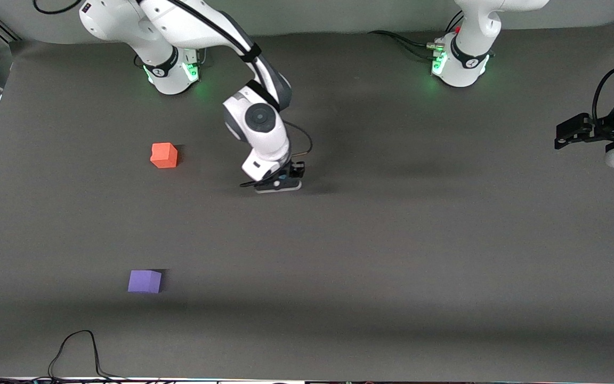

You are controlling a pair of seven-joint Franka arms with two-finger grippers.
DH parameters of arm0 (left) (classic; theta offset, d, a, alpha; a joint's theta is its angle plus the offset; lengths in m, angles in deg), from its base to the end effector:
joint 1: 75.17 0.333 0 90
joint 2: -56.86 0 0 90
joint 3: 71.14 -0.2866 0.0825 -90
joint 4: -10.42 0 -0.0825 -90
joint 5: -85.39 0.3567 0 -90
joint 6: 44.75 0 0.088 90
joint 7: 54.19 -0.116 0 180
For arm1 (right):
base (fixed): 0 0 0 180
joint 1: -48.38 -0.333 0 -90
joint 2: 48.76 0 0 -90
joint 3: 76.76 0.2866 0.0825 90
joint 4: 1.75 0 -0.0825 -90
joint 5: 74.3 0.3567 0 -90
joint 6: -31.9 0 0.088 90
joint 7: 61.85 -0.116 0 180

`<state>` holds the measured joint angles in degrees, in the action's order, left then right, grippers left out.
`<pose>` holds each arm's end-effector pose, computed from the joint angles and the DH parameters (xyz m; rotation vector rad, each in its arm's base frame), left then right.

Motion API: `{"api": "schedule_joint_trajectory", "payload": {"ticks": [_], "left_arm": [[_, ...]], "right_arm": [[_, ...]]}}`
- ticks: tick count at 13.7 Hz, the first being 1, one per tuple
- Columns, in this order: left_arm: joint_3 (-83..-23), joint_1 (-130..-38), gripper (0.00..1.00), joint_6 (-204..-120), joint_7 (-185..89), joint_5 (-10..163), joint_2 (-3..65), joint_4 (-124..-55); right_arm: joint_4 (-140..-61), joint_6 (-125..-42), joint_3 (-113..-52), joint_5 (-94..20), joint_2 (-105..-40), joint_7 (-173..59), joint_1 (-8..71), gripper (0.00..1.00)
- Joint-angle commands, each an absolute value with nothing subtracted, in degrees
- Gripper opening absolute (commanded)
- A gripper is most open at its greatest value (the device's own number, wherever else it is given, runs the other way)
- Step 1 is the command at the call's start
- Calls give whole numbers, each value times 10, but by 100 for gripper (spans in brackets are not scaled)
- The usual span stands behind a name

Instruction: Place blue block between orange and purple blocks

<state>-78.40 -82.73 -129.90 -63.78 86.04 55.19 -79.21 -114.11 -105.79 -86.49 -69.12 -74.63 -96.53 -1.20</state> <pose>0.5243 -0.0022 0.5668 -3.1191 0.2691 0.1692 0.4477 0.3781 0.2305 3.1298 0.0625 0.0109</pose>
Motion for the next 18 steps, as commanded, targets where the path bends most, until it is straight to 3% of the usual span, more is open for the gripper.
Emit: {"api": "schedule_joint_trajectory", "payload": {"ticks": [1,5,7,9,13,18], "left_arm": [[-791,-834,100,-1309,-639,865,559,-800],[-753,-800,100,-1314,-639,864,558,-800],[-752,-799,100,-1316,-639,864,559,-800],[-752,-801,100,-1314,-639,863,561,-801],[-752,-799,100,-1319,-637,861,562,-801],[-754,-798,100,-1345,-632,859,570,-822]], "right_arm": [[-1133,-935,-960,-689,-652,-855,-12,26],[-1145,-915,-1101,-687,-624,-704,-13,26],[-1187,-965,-1143,-656,-628,-647,-3,26],[-1240,-1039,-1145,-588,-647,-547,34,26],[-1244,-1060,-1145,-546,-716,-476,79,26],[-1244,-1082,-1140,-470,-765,-434,78,28]]}}
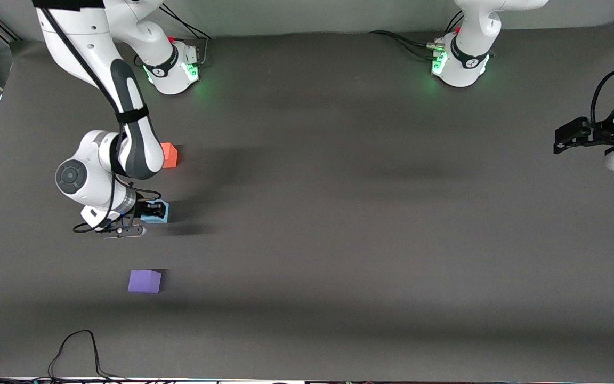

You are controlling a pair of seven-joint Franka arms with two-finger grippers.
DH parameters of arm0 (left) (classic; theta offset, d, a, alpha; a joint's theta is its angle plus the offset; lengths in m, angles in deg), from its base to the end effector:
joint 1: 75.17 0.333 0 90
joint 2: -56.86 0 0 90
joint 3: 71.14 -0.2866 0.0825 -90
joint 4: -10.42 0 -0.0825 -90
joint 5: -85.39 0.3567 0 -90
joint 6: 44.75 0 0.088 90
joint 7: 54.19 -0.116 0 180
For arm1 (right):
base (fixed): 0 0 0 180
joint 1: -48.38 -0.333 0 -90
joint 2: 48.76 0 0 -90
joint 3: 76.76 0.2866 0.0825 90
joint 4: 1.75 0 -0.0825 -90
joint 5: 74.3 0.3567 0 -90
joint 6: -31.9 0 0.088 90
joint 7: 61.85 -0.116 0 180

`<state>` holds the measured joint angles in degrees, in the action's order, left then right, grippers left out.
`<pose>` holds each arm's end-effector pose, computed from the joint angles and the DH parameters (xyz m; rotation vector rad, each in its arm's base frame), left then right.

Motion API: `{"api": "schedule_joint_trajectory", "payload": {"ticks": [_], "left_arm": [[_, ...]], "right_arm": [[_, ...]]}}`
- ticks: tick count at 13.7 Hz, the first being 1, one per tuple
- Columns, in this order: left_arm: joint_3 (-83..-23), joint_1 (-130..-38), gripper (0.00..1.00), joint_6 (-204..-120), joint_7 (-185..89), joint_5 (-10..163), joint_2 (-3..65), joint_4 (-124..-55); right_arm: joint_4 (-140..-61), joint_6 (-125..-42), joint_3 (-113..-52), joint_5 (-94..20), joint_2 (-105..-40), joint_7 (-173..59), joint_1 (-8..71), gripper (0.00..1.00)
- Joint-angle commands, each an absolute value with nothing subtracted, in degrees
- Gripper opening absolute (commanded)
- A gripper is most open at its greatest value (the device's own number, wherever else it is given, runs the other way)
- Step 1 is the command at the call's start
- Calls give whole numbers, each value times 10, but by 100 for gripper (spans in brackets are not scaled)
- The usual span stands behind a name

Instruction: Place blue block between orange and purple blocks

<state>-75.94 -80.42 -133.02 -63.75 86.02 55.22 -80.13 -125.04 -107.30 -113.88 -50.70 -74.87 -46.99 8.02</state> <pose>0.5301 -0.0034 0.5642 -3.1199 0.2732 0.1083 0.5324 0.0264 0.2071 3.1319 0.0529 -0.0777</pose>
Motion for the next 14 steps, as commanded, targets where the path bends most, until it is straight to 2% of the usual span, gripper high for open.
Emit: {"api": "schedule_joint_trajectory", "payload": {"ticks": [1,4,5,6,7,10,14], "left_arm": [[-754,-798,100,-1346,-629,859,569,-822],[-754,-800,100,-1347,-628,859,566,-821],[-754,-801,100,-1347,-628,859,562,-817],[-754,-800,100,-1347,-629,858,560,-816],[-753,-802,100,-1349,-629,858,558,-816],[-752,-805,100,-1367,-631,859,556,-816],[-752,-806,100,-1369,-630,860,554,-814]], "right_arm": [[-1244,-1082,-1140,-464,-766,-429,77,28],[-1243,-1084,-1139,-463,-776,-429,78,36],[-1243,-1084,-1139,-462,-777,-429,77,46],[-1242,-1084,-1139,-461,-777,-430,76,87],[-1241,-1080,-1139,-459,-774,-430,76,100],[-1237,-1057,-1143,-461,-734,-438,70,100],[-1149,-900,-1190,-510,-672,-444,69,100]]}}
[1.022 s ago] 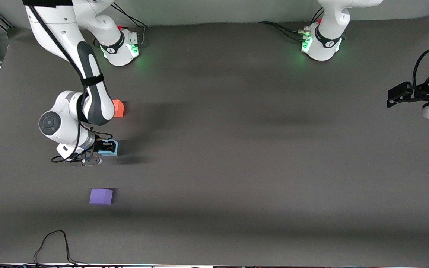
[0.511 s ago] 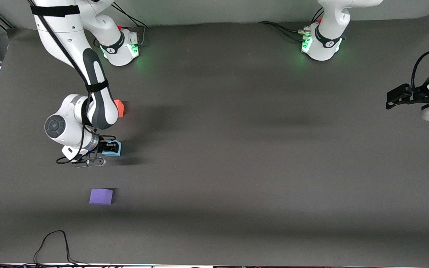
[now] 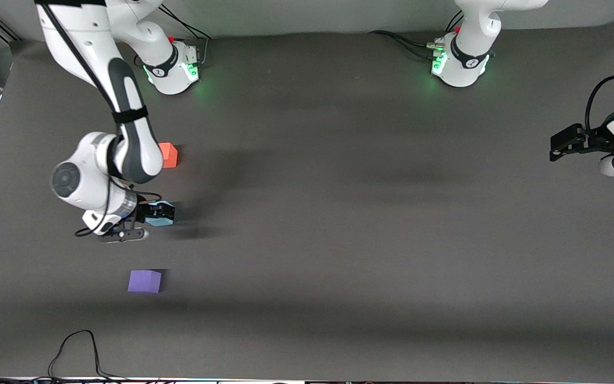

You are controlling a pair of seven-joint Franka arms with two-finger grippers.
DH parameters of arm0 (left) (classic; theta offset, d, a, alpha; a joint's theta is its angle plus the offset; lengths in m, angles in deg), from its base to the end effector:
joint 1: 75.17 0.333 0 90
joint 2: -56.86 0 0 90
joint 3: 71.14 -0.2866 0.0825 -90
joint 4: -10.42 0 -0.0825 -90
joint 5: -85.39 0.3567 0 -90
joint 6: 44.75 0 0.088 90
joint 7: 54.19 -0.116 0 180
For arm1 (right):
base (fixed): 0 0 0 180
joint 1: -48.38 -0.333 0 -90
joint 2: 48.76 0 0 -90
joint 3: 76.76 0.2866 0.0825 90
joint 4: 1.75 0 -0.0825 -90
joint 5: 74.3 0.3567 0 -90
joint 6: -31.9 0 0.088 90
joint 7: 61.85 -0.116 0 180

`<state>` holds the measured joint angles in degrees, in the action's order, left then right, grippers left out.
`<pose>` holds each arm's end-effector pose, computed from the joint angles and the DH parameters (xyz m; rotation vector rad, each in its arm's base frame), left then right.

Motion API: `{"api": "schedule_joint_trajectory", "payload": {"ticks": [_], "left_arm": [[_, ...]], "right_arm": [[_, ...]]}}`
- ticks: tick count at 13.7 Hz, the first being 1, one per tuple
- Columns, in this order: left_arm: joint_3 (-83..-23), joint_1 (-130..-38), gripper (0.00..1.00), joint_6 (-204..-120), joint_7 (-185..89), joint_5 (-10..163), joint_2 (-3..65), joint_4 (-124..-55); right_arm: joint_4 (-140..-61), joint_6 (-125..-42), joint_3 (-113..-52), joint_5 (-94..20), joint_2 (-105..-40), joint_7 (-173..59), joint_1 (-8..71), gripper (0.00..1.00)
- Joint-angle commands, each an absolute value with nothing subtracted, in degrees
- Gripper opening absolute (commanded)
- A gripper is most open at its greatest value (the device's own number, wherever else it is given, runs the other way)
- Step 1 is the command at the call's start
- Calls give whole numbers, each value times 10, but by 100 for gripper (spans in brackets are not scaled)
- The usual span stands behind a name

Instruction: Place blue block between orange and purple blocks

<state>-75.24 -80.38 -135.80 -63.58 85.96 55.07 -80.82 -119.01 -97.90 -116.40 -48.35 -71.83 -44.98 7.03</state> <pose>0.5358 -0.0098 0.5615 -3.1183 0.2871 0.0552 0.5543 0.0352 0.2604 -3.0514 -0.0756 0.0716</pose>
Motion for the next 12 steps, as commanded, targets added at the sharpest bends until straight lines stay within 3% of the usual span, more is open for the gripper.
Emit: {"api": "schedule_joint_trajectory", "payload": {"ticks": [1,6,8,11,12], "left_arm": [[-752,-806,100,-1369,-628,859,551,-813],[-752,-805,100,-1366,-597,859,543,-805],[-752,-805,100,-1367,-601,860,542,-802],[-752,-801,100,-1366,-633,860,540,-799],[-752,-802,100,-1367,-628,859,540,-799]], "right_arm": [[-1125,-858,-1201,-523,-651,-465,69,100],[-1092,-774,-1198,-634,-479,-539,68,100],[-1036,-744,-1189,-687,-481,-540,65,100],[-1013,-730,-1182,-702,-507,-553,65,100],[-1010,-730,-1133,-701,-507,-554,107,100]]}}
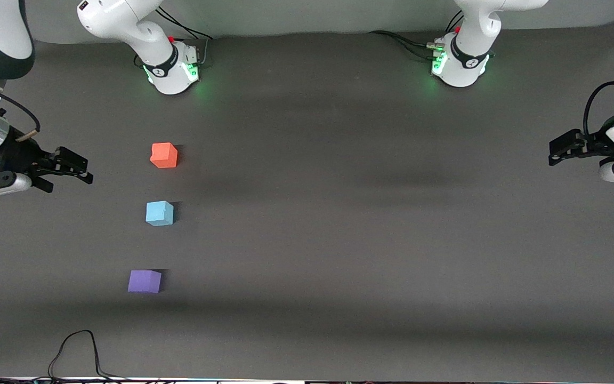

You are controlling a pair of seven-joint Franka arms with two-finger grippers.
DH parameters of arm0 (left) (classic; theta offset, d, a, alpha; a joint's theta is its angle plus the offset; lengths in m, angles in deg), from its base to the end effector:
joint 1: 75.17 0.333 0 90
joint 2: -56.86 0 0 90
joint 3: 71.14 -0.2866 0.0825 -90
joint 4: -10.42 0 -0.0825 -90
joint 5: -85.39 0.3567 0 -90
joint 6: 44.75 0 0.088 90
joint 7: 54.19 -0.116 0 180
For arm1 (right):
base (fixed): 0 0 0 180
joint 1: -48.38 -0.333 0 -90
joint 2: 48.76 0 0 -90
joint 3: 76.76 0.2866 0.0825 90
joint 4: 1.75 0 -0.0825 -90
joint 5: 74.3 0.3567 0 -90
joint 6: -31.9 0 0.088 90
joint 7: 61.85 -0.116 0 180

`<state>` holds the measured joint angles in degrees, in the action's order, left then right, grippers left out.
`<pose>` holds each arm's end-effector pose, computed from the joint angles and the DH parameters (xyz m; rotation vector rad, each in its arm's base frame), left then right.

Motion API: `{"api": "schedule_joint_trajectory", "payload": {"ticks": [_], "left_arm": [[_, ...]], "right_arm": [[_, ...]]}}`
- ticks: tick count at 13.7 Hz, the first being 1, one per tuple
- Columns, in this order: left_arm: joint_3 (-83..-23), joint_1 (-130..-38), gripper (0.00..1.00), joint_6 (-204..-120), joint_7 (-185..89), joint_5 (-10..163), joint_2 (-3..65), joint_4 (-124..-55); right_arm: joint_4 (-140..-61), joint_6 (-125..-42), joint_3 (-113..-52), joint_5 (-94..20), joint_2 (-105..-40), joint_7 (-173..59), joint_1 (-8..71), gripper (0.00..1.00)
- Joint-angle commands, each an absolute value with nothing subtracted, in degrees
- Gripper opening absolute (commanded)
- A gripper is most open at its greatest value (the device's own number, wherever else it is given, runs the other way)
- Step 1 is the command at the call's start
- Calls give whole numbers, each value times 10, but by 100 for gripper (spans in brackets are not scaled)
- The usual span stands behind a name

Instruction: Place blue block between orange and purple blocks

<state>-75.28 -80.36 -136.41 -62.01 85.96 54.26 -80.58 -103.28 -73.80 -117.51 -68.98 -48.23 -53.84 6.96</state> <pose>0.5405 -0.0096 0.5567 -3.1205 0.2428 0.0539 0.5433 0.0134 0.5241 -3.0413 -0.1975 -0.1307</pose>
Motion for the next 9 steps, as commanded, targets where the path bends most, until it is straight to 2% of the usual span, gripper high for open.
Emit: {"api": "schedule_joint_trajectory", "payload": {"ticks": [1,2,3,7,9], "left_arm": [[-752,-801,100,-1367,-619,859,540,-799],[-752,-801,100,-1367,-619,859,540,-799],[-752,-801,100,-1367,-622,859,540,-800],[-752,-801,100,-1368,-622,860,540,-800],[-752,-801,100,-1368,-622,859,540,-800]], "right_arm": [[-1012,-728,-1026,-706,-502,-554,206,100],[-1010,-712,-936,-708,-499,-554,290,100],[-1001,-701,-888,-708,-499,-554,339,100],[-1000,-687,-790,-709,-498,-546,457,100],[-1000,-686,-776,-727,-498,-546,466,100]]}}
